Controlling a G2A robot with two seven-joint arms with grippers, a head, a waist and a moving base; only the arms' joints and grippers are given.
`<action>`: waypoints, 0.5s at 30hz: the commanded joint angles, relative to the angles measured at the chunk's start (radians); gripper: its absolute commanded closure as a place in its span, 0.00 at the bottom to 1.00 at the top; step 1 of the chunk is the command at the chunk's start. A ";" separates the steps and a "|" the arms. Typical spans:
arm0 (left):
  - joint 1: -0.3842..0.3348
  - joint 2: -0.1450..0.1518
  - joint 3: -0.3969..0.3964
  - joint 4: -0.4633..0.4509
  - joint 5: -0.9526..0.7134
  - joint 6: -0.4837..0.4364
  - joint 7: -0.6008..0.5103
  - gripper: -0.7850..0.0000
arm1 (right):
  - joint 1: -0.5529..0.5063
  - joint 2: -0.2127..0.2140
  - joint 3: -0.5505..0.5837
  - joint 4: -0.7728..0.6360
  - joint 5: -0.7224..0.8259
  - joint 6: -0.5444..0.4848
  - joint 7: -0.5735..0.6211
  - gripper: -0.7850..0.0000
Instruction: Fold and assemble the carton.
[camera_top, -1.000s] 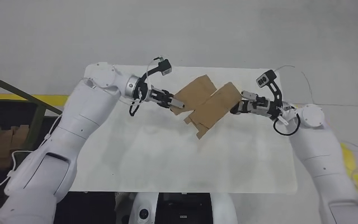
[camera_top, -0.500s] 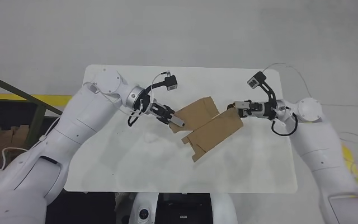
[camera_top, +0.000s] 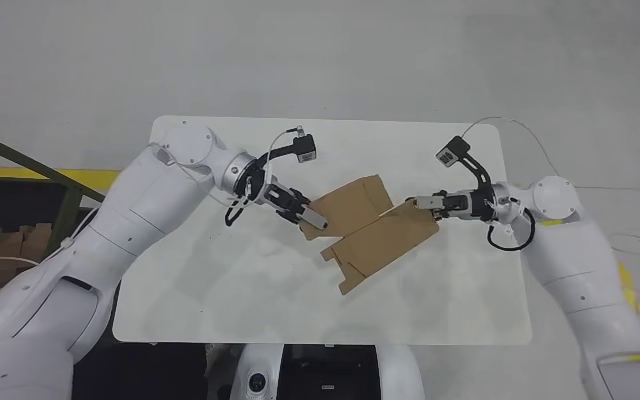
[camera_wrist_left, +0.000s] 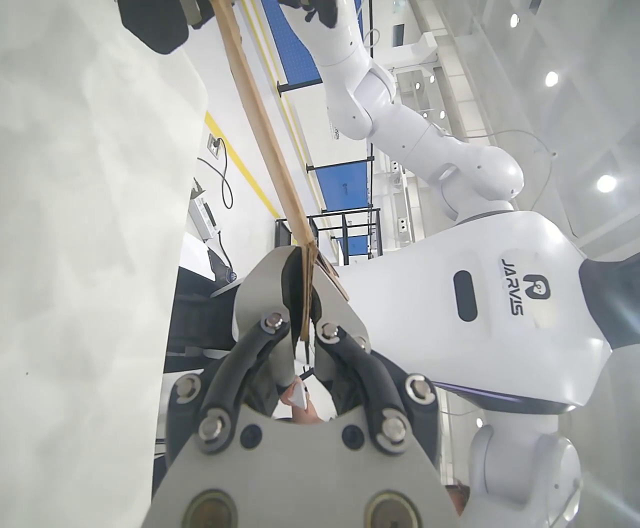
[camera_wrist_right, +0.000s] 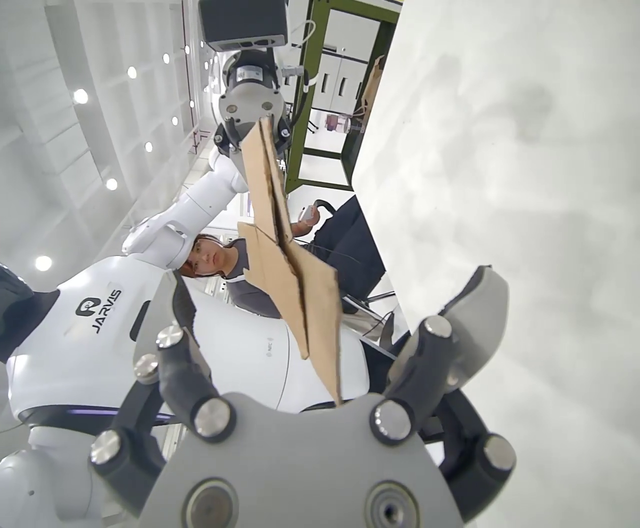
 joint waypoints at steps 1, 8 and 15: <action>0.000 0.006 0.001 -0.006 -0.009 0.000 0.000 1.00 | 0.009 0.008 -0.020 0.000 -0.019 -0.004 -0.004 0.00; -0.005 0.025 0.008 -0.004 0.007 0.000 0.000 1.00 | 0.025 0.035 -0.063 -0.021 -0.036 -0.029 -0.029 0.00; -0.006 0.031 0.005 0.005 0.009 0.000 0.000 1.00 | 0.025 0.035 -0.063 -0.021 -0.036 -0.029 -0.029 0.00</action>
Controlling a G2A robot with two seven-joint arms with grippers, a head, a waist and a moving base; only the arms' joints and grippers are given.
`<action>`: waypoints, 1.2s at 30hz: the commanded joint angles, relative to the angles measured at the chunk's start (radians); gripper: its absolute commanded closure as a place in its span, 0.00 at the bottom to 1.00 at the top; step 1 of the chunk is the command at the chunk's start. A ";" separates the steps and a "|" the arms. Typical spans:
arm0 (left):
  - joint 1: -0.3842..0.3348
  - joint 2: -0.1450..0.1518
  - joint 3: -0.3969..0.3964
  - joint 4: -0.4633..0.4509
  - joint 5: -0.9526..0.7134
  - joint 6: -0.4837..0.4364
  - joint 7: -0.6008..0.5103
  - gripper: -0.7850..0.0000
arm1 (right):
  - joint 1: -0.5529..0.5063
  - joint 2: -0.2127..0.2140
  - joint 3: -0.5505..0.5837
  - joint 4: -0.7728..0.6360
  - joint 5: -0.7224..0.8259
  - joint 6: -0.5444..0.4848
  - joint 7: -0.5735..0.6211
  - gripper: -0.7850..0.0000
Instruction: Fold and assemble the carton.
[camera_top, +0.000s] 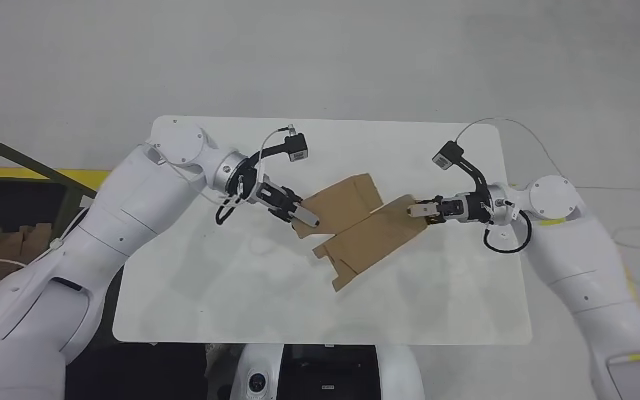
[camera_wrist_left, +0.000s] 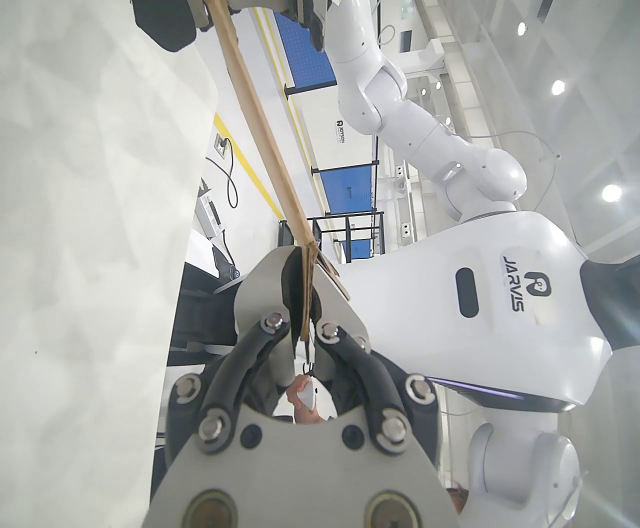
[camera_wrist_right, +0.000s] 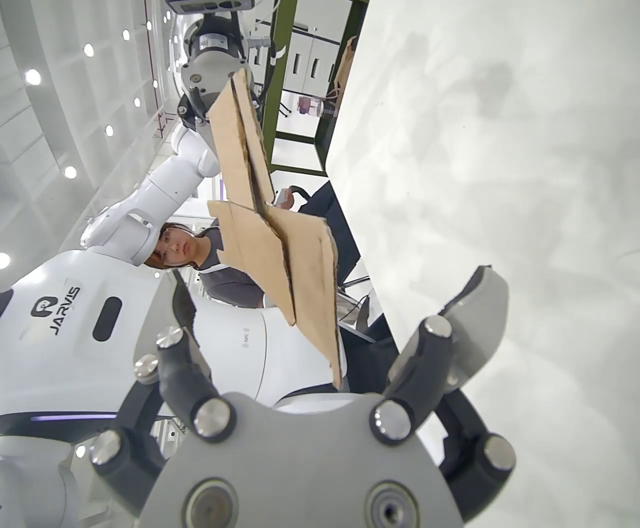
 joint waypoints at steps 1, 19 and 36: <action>0.000 0.000 0.000 0.000 0.000 0.000 0.000 1.00 | 0.000 0.000 0.000 0.000 0.000 0.000 0.000 0.00; 0.047 0.019 -0.009 -0.056 0.015 0.043 0.000 1.00 | 0.035 0.000 -0.045 -0.003 -0.015 0.046 0.045 0.00; 0.019 0.015 0.015 -0.032 0.007 0.035 0.000 1.00 | 0.034 0.024 -0.123 -0.048 0.064 0.040 0.039 0.30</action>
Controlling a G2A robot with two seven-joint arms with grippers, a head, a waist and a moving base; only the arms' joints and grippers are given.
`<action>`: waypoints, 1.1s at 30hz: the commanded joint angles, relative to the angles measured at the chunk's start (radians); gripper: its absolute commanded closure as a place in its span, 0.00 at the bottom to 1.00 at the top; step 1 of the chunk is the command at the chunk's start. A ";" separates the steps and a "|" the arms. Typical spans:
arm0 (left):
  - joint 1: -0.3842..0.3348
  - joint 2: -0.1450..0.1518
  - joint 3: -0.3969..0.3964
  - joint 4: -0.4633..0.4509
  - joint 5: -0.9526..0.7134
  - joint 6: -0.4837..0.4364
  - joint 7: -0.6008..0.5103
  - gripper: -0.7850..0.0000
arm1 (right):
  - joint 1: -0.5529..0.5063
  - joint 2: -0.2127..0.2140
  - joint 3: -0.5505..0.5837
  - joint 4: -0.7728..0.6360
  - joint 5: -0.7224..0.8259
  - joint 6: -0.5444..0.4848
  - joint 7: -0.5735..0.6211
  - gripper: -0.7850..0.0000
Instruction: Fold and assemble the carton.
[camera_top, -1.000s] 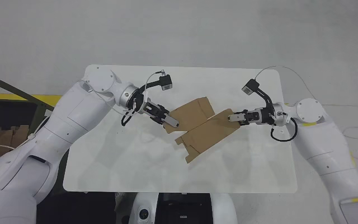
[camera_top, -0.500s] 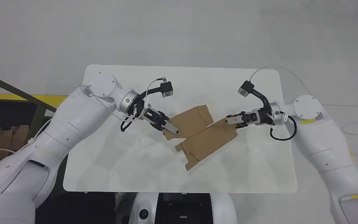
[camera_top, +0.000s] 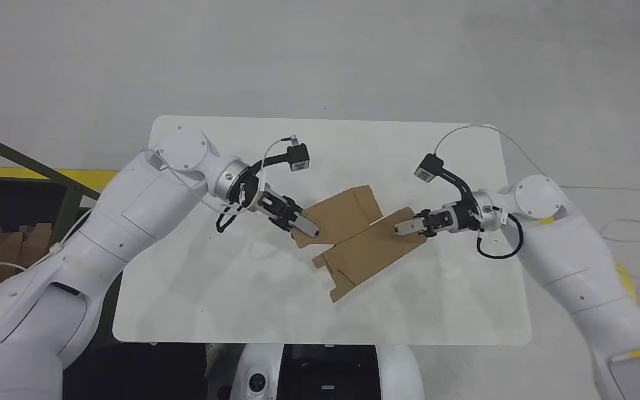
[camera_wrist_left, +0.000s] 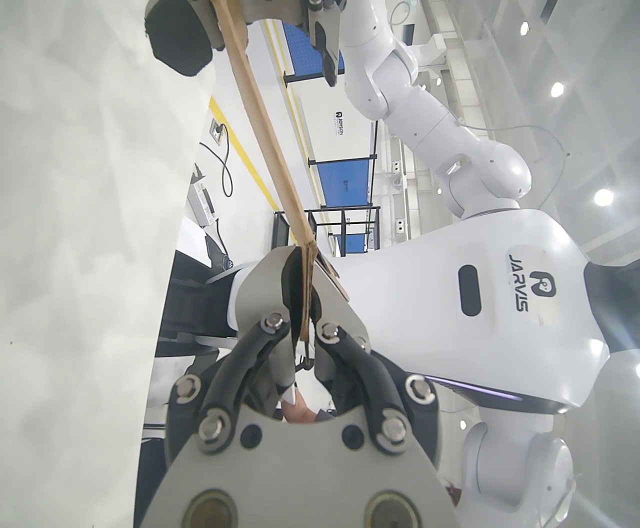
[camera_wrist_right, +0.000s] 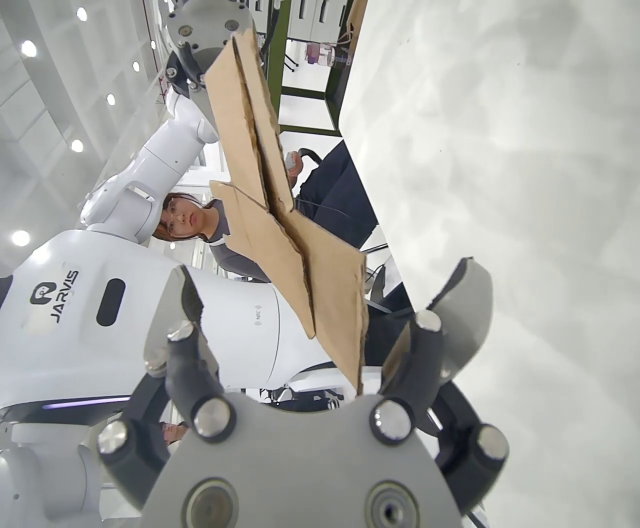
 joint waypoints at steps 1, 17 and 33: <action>-0.002 0.000 0.003 0.003 -0.001 0.000 0.000 1.00 | 0.000 0.004 -0.003 -0.005 0.005 -0.001 -0.001 0.35; -0.018 -0.004 0.021 0.025 -0.007 -0.002 0.000 1.00 | 0.016 0.029 -0.040 -0.028 0.035 -0.010 -0.010 0.88; 0.004 -0.011 -0.029 0.053 -0.079 -0.051 0.016 0.00 | 0.018 0.039 -0.049 0.002 0.116 0.005 0.005 1.00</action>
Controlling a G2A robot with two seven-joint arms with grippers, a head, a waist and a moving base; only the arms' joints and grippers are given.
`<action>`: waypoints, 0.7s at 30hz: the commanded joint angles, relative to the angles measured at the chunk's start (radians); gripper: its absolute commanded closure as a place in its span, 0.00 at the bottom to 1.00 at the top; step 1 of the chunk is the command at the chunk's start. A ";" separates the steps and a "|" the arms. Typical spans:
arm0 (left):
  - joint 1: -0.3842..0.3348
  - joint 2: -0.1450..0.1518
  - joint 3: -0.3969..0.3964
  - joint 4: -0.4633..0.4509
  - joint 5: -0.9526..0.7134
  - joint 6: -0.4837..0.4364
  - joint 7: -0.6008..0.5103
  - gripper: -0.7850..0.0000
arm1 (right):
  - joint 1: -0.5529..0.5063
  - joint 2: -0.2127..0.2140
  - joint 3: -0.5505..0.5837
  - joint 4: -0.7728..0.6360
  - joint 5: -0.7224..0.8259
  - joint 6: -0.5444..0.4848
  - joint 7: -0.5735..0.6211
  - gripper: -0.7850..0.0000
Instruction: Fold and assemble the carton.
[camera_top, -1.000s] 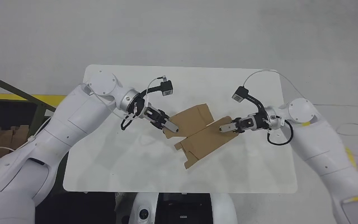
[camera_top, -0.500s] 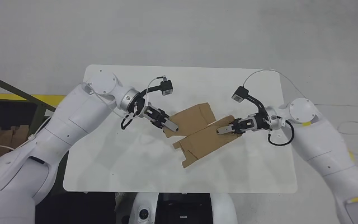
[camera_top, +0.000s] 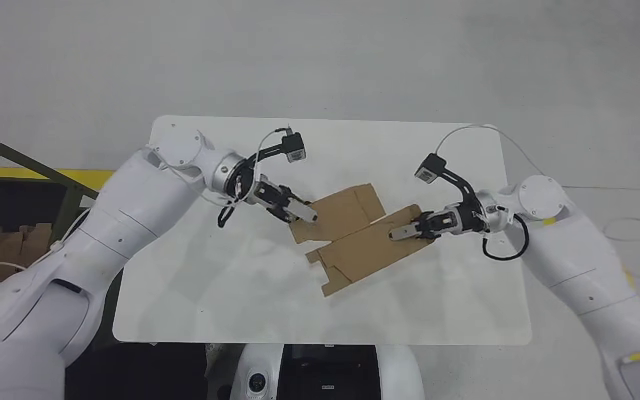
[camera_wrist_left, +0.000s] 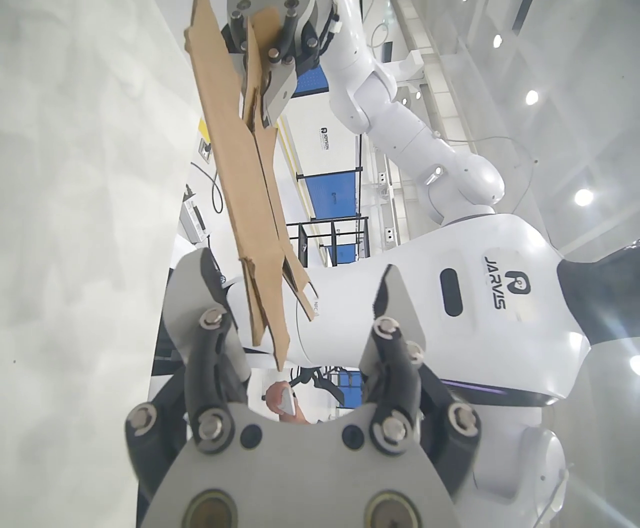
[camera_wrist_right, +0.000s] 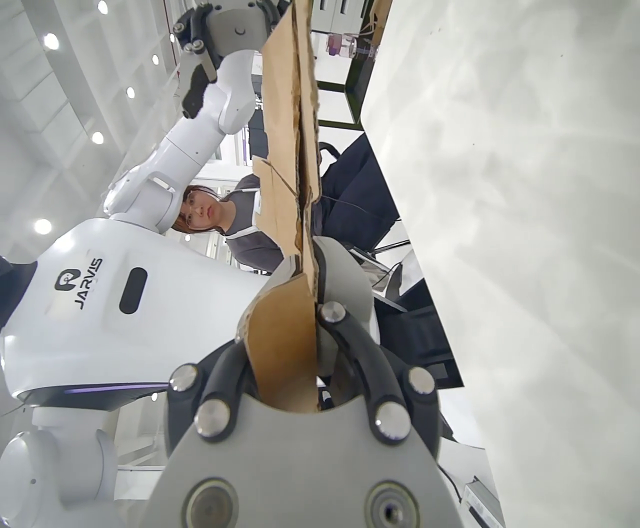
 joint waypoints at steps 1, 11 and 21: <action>0.012 0.000 -0.017 0.005 -0.007 -0.012 0.014 0.00 | -0.004 0.001 0.009 0.030 0.017 0.000 0.000 1.00; 0.090 0.014 -0.100 -0.002 0.038 0.005 0.207 0.00 | -0.068 0.002 0.086 0.112 0.127 -0.025 -0.079 1.00; 0.146 0.028 -0.175 -0.085 0.140 0.072 0.376 0.00 | -0.222 0.048 0.210 -0.169 -0.074 0.128 -0.367 1.00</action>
